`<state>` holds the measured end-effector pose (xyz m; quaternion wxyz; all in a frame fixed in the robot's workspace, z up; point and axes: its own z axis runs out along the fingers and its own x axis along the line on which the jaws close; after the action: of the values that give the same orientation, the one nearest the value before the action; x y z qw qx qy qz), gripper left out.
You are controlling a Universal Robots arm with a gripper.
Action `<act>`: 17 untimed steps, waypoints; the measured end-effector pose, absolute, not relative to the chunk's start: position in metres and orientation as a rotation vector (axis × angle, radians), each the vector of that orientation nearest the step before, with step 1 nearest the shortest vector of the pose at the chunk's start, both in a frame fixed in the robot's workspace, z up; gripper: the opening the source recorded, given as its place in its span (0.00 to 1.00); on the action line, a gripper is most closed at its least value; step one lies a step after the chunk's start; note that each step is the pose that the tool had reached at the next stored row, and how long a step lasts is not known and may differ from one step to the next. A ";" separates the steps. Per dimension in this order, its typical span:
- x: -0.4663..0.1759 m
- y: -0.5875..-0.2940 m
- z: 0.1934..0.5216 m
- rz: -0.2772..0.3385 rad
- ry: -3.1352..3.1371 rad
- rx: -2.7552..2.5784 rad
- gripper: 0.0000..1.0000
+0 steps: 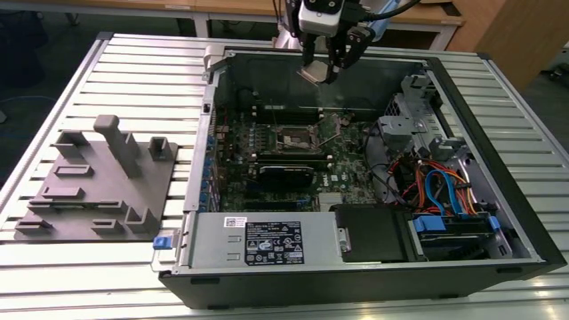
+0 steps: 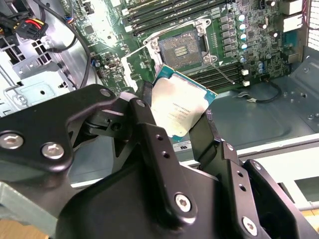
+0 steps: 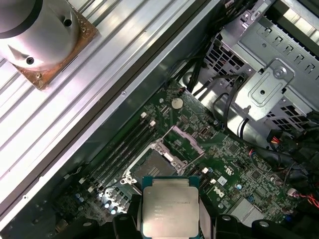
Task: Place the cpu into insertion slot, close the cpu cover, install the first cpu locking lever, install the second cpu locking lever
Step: 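Place the cpu into insertion slot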
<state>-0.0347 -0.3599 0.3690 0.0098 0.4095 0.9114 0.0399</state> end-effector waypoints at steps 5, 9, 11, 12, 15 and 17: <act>-0.035 -0.360 0.369 0.125 2.845 1.279 0.54; -0.035 -0.360 0.369 0.125 2.845 1.279 0.54; -0.035 -0.360 0.369 0.125 2.845 1.279 0.54; -0.035 -0.360 0.369 0.125 2.844 1.281 0.54; -0.035 -0.360 0.369 0.124 2.829 1.312 0.54; -0.035 -0.360 0.368 0.124 2.806 1.358 0.54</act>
<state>-0.0348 -0.3599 0.3683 0.0110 0.4352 0.8994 0.0397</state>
